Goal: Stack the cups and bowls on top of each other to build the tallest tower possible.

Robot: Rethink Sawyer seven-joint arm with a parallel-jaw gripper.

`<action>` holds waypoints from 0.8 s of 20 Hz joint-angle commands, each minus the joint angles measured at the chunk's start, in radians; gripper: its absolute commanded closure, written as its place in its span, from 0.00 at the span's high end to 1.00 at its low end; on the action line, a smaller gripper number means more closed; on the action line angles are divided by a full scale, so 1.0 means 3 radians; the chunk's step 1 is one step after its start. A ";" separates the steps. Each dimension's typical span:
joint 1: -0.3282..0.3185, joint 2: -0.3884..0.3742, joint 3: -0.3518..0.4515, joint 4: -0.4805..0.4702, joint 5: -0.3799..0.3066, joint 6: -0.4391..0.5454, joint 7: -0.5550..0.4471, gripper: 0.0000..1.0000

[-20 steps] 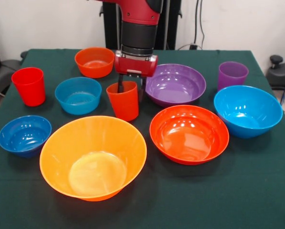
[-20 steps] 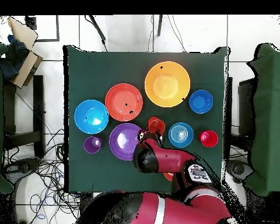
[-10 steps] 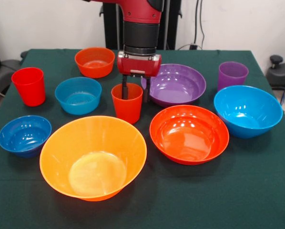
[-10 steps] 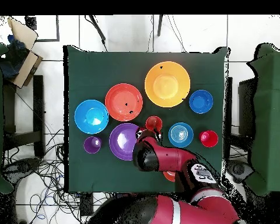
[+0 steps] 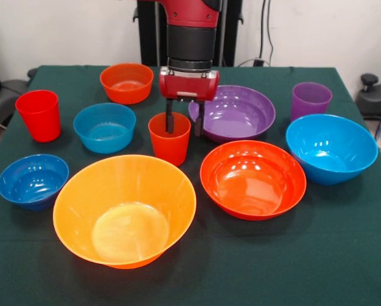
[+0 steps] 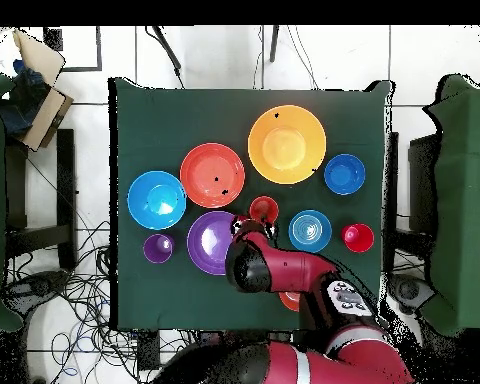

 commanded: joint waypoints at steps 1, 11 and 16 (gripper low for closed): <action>0.0033 0.0036 0.0297 0.0077 -0.0097 0.0430 0.0277 0.00; 0.0243 -0.0020 0.0090 0.0119 0.0073 0.0437 0.0403 0.00; 0.0188 -0.0044 0.0170 0.0142 0.0053 0.0533 0.0375 0.00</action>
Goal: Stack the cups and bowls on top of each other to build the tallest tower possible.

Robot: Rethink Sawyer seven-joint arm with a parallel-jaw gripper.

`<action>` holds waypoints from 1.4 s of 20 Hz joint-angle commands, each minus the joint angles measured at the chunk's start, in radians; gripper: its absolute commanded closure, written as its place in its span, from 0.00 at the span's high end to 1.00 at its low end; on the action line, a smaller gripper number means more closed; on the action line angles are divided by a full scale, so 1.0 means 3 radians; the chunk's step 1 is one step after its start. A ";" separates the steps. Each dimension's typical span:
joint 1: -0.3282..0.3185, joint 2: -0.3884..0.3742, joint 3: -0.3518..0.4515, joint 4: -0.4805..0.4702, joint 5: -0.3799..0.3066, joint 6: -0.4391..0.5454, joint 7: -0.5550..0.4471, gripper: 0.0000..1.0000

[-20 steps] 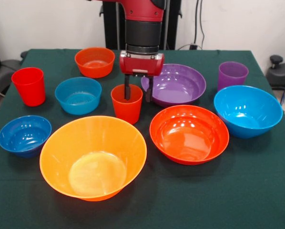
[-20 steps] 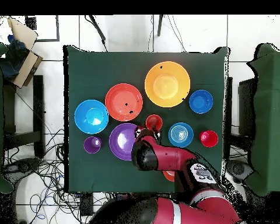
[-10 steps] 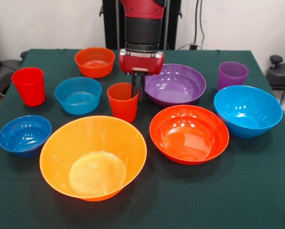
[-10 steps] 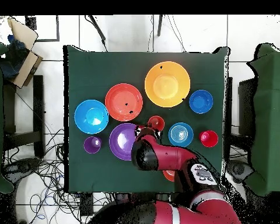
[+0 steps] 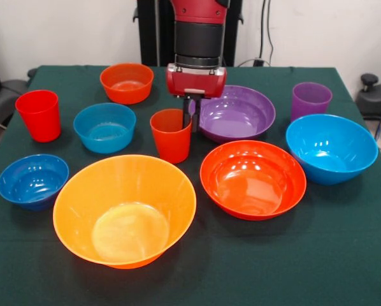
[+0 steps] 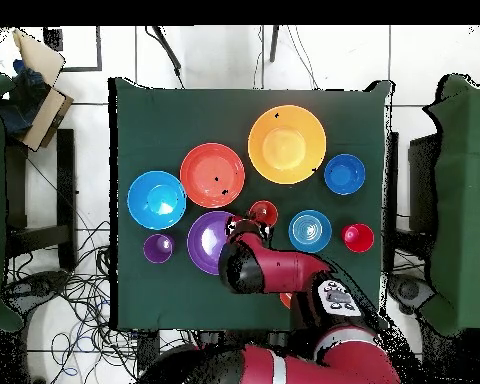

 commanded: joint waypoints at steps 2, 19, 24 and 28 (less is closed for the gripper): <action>0.0062 -0.0056 0.0225 0.0149 0.0075 0.0580 0.0377 0.00; 0.0104 -0.0953 0.0060 0.0453 0.0133 0.1395 0.0324 0.00; 0.0036 -0.1161 0.0032 0.0652 0.0052 0.1411 0.0300 0.00; -0.0125 -0.1210 0.0060 0.0766 -0.0067 0.1329 0.0200 0.00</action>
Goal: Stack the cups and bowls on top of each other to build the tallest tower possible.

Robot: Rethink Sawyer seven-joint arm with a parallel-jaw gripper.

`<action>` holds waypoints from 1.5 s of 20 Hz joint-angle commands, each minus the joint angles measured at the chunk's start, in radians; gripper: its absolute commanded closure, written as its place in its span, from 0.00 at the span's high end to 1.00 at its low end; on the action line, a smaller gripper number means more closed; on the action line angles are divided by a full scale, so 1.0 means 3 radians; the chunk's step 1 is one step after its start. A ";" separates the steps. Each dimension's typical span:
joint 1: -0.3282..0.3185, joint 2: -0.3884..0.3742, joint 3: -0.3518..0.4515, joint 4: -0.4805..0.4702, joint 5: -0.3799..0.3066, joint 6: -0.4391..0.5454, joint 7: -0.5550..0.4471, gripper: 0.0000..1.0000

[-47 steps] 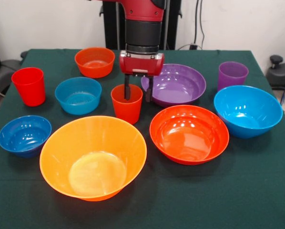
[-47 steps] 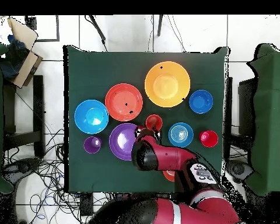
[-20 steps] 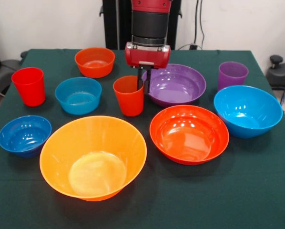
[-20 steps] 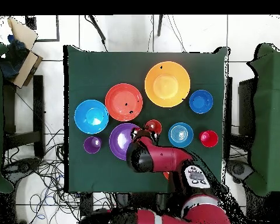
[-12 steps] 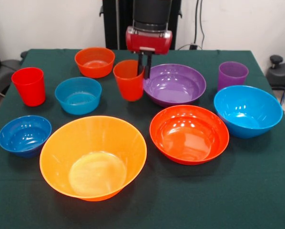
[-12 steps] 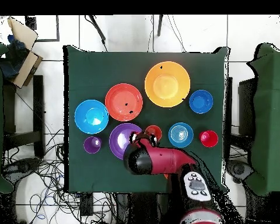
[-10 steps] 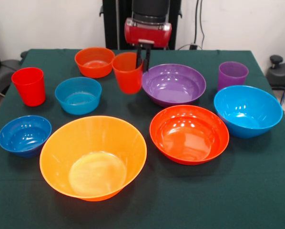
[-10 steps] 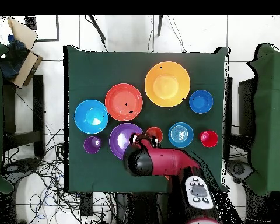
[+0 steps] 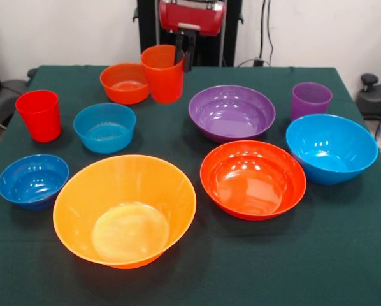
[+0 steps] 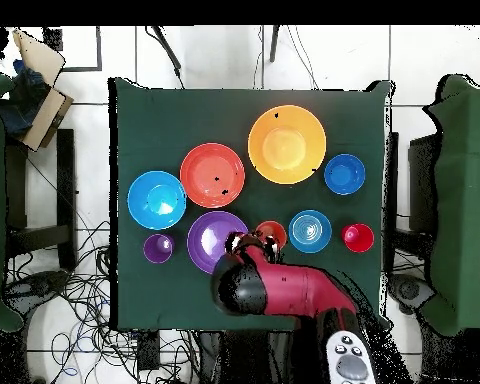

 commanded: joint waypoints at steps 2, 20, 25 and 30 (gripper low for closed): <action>-0.0184 -0.0079 0.0120 0.0346 -0.0157 0.0164 0.0197 0.00; -0.0293 0.0241 0.0080 0.0061 -0.0374 -0.0101 0.0138 0.00; -0.0439 0.0287 0.0208 -0.0033 -0.0446 -0.0046 0.0032 0.00; -0.0582 0.0360 0.0324 -0.0107 -0.0539 -0.0018 -0.0030 0.00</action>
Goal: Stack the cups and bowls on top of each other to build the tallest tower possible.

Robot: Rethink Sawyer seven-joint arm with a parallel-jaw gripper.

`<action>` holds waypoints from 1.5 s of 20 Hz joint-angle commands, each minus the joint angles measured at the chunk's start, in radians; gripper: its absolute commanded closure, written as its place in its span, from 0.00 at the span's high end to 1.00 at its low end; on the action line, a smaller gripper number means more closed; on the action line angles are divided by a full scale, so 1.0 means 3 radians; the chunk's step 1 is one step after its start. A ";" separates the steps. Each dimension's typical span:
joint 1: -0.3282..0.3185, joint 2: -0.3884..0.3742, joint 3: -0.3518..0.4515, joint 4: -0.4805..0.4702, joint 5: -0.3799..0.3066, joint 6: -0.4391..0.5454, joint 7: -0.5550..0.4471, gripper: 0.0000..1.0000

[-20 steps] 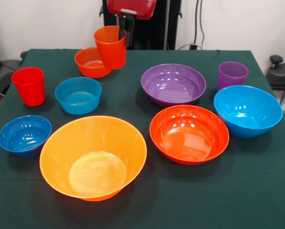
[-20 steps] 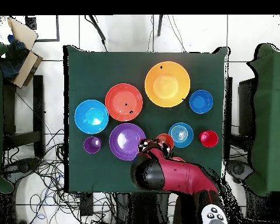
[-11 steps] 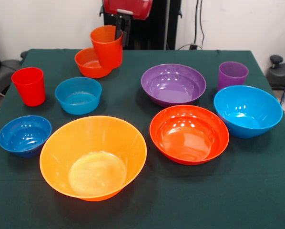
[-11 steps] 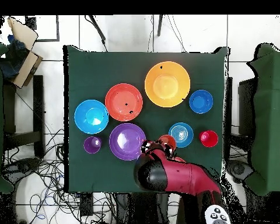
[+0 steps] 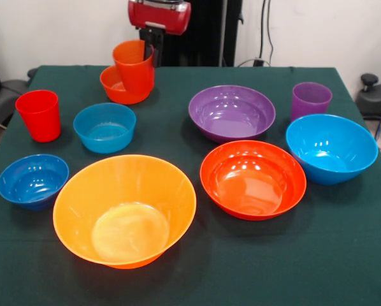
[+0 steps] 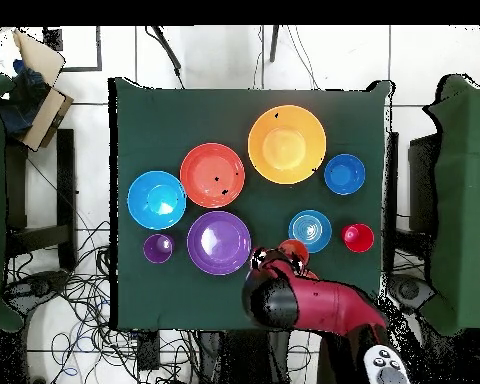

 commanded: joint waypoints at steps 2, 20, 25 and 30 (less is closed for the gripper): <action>-0.0187 0.0268 0.0344 -0.0239 -0.0311 0.0011 -0.0043 0.00; -0.0342 0.0184 0.0592 -0.0365 -0.0332 0.0315 -0.0202 0.00; -0.0408 0.0218 0.0704 -0.0413 -0.0264 0.0456 -0.0225 0.00; -0.0555 0.0321 0.0851 -0.0457 -0.0269 0.0589 -0.0315 0.00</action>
